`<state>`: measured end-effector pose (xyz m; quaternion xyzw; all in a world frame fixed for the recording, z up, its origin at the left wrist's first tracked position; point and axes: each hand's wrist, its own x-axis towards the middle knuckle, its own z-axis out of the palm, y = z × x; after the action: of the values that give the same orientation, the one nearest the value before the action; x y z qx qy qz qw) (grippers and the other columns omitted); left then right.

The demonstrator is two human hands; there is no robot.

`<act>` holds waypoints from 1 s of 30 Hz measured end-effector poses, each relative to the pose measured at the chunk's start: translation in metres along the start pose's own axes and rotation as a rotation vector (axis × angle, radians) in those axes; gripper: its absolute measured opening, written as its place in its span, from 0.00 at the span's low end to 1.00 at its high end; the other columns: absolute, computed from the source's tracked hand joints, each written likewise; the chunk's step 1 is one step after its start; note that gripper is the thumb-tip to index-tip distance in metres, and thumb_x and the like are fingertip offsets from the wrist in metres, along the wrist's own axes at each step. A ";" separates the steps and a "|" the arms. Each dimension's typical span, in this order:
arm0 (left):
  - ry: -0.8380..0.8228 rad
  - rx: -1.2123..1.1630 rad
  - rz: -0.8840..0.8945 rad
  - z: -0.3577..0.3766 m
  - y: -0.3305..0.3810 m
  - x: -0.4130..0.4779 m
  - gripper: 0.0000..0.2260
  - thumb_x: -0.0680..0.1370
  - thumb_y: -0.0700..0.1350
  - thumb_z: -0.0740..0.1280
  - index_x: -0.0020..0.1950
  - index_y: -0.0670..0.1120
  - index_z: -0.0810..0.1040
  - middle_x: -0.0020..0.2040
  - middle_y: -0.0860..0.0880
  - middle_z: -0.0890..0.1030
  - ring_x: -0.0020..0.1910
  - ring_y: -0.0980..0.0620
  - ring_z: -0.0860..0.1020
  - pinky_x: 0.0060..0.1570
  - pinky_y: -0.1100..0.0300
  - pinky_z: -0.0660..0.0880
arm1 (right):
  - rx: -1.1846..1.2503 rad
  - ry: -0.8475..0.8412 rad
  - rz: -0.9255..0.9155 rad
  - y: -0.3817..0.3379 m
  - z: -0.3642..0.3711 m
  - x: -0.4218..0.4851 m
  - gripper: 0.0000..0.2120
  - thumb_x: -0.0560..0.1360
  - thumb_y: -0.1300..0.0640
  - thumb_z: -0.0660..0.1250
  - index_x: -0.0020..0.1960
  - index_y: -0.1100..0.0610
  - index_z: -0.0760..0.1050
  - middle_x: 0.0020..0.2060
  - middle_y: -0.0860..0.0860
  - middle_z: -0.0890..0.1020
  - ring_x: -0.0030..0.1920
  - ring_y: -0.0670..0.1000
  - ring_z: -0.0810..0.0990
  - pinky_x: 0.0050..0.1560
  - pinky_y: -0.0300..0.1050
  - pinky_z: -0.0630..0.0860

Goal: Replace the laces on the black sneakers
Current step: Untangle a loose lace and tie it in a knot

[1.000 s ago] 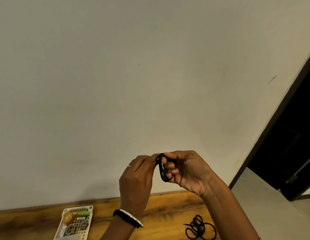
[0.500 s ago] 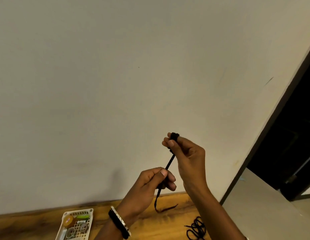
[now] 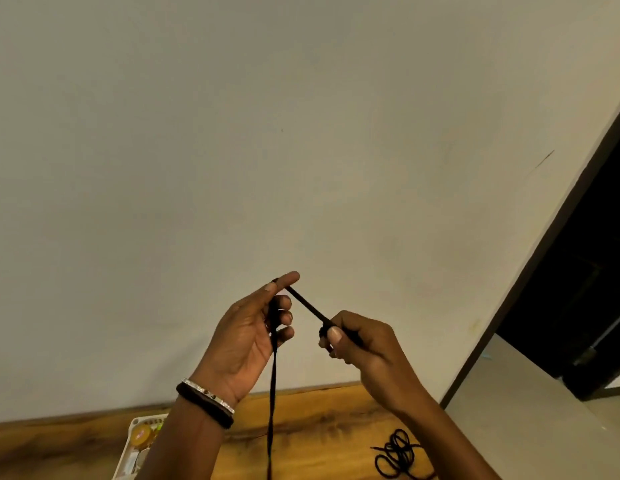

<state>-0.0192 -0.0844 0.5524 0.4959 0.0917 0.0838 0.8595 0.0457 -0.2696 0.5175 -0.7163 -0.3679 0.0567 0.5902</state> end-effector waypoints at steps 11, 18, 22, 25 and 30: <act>-0.049 0.600 -0.098 0.007 -0.043 -0.011 0.09 0.80 0.50 0.66 0.52 0.50 0.86 0.42 0.47 0.85 0.40 0.53 0.81 0.42 0.60 0.77 | 1.003 0.293 0.110 -0.043 -0.012 0.022 0.13 0.76 0.60 0.65 0.56 0.68 0.80 0.42 0.59 0.82 0.43 0.55 0.82 0.56 0.48 0.81; -0.089 0.515 -0.136 0.018 -0.047 -0.023 0.12 0.79 0.52 0.66 0.49 0.48 0.87 0.40 0.46 0.85 0.39 0.52 0.81 0.46 0.59 0.78 | 0.398 0.508 -0.029 -0.016 -0.009 0.032 0.12 0.76 0.63 0.70 0.58 0.62 0.82 0.53 0.53 0.87 0.54 0.53 0.86 0.59 0.45 0.80; -0.032 0.326 -0.159 0.017 -0.037 -0.024 0.14 0.76 0.53 0.69 0.49 0.43 0.87 0.37 0.46 0.81 0.36 0.52 0.76 0.42 0.57 0.75 | -0.460 0.401 -0.372 0.024 -0.006 0.026 0.10 0.80 0.59 0.68 0.59 0.60 0.82 0.55 0.49 0.86 0.56 0.45 0.83 0.57 0.40 0.79; 0.058 0.165 -0.171 0.011 -0.023 -0.019 0.14 0.74 0.51 0.70 0.47 0.41 0.87 0.34 0.47 0.77 0.32 0.53 0.74 0.38 0.59 0.73 | -0.612 0.217 -0.394 0.036 -0.005 0.014 0.13 0.83 0.54 0.62 0.61 0.59 0.79 0.55 0.50 0.83 0.56 0.47 0.81 0.56 0.39 0.77; 0.152 -0.001 -0.183 -0.007 -0.004 -0.008 0.10 0.72 0.50 0.72 0.42 0.44 0.86 0.30 0.50 0.73 0.27 0.55 0.71 0.32 0.61 0.72 | -0.548 0.124 -0.292 0.041 -0.007 0.003 0.10 0.84 0.52 0.60 0.54 0.56 0.78 0.46 0.44 0.80 0.45 0.44 0.77 0.45 0.36 0.72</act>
<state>-0.0282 -0.0826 0.5462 0.4773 0.2011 0.0425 0.8544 0.0701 -0.2753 0.4844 -0.7904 -0.4317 -0.1736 0.3984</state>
